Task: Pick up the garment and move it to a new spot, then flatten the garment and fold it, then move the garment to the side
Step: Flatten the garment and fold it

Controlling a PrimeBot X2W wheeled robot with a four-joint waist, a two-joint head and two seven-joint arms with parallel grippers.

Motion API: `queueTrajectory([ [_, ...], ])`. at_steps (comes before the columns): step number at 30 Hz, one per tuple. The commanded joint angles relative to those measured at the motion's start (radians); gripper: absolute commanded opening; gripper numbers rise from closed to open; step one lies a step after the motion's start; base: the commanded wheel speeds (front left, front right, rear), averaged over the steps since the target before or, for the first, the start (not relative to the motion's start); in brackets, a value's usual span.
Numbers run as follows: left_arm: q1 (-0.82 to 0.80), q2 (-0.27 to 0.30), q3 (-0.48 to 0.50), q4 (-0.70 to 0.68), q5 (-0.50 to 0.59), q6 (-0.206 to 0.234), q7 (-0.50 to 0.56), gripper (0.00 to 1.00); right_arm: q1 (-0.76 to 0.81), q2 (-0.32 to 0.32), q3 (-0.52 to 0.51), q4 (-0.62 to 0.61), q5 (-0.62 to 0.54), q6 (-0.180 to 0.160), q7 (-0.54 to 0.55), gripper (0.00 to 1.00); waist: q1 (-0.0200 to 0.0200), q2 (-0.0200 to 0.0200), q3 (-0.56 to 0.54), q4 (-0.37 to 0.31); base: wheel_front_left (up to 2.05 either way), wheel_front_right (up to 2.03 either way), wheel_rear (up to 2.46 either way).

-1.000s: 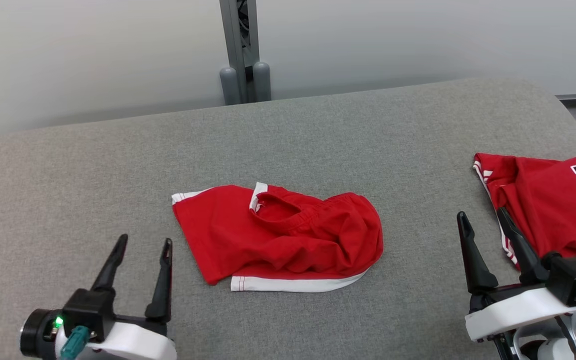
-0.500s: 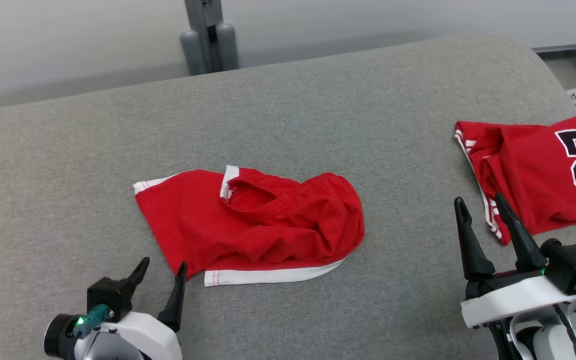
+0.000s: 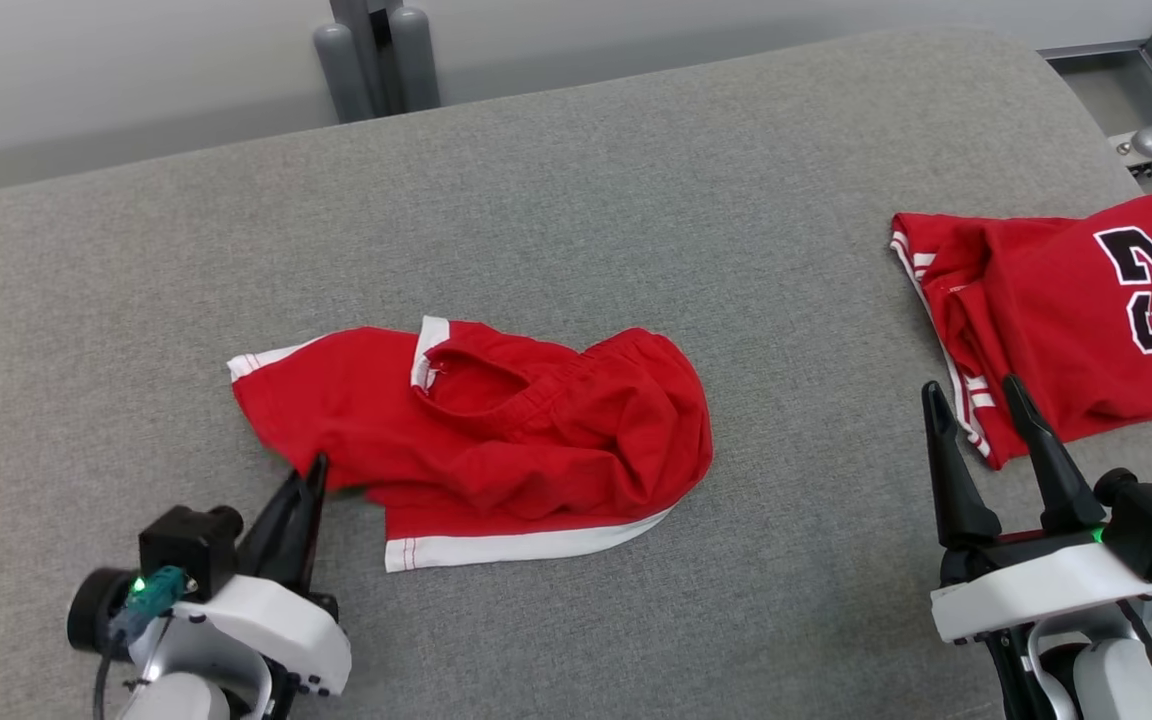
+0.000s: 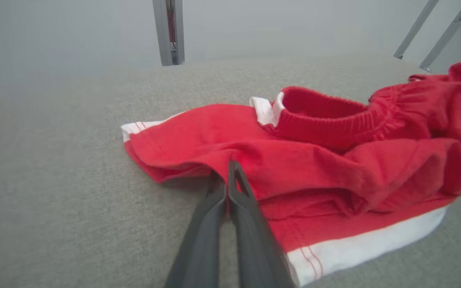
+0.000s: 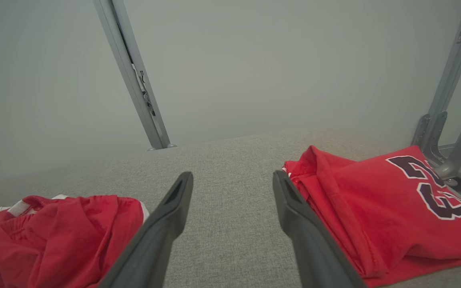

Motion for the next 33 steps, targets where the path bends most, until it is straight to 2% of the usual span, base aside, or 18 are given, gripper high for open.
queueTrajectory([
  [1,-0.027,0.015,0.010,-0.042,0.013,0.012,-0.021,0.00,-0.013,-0.007,-0.006,0.000,0.006,0.000,-0.009,1.00,0.0000,0.0000,-0.001,0.008,0.00,0.00,0.00],
  [7,-0.069,0.057,0.020,-0.201,0.057,0.032,-0.007,0.00,-0.016,-0.007,-0.017,-0.005,0.002,0.000,-0.007,1.00,0.0000,0.0000,-0.001,0.018,0.00,0.00,0.00],
  [12,-0.191,0.098,0.025,-0.255,0.075,0.012,0.062,0.00,-0.037,-0.007,-0.008,-0.009,0.010,0.000,-0.012,1.00,0.0000,0.0000,0.022,-0.009,0.00,0.00,0.00],
  [18,-0.378,0.130,0.060,-0.092,0.060,-0.015,0.106,0.00,-0.056,-0.007,0.010,0.009,0.029,0.000,-0.029,1.00,0.0000,0.0000,0.056,-0.084,0.00,0.00,0.00],
  [23,-0.517,0.136,0.088,0.166,0.033,-0.044,0.087,0.00,-0.062,-0.006,0.017,0.037,0.052,0.000,-0.050,1.00,0.0000,0.0000,0.085,-0.139,0.00,0.00,0.00],
  [24,-0.532,0.134,0.090,0.209,0.026,-0.052,0.083,0.08,-0.063,-0.006,0.016,0.040,0.054,0.000,-0.054,1.00,0.0000,0.0000,0.089,-0.142,0.00,0.00,0.00],
  [27,-0.567,0.119,0.092,0.324,0.011,-0.071,0.058,1.00,-0.069,-0.006,0.015,0.050,0.060,0.000,-0.063,1.00,0.0000,0.0000,0.100,-0.143,0.00,0.00,0.00],
  [33,-0.582,0.088,0.103,0.417,-0.002,-0.079,-0.068,1.00,-0.075,-0.006,0.004,0.063,0.061,0.000,-0.072,1.00,0.0000,0.0000,0.106,-0.107,0.00,0.00,0.00],
])
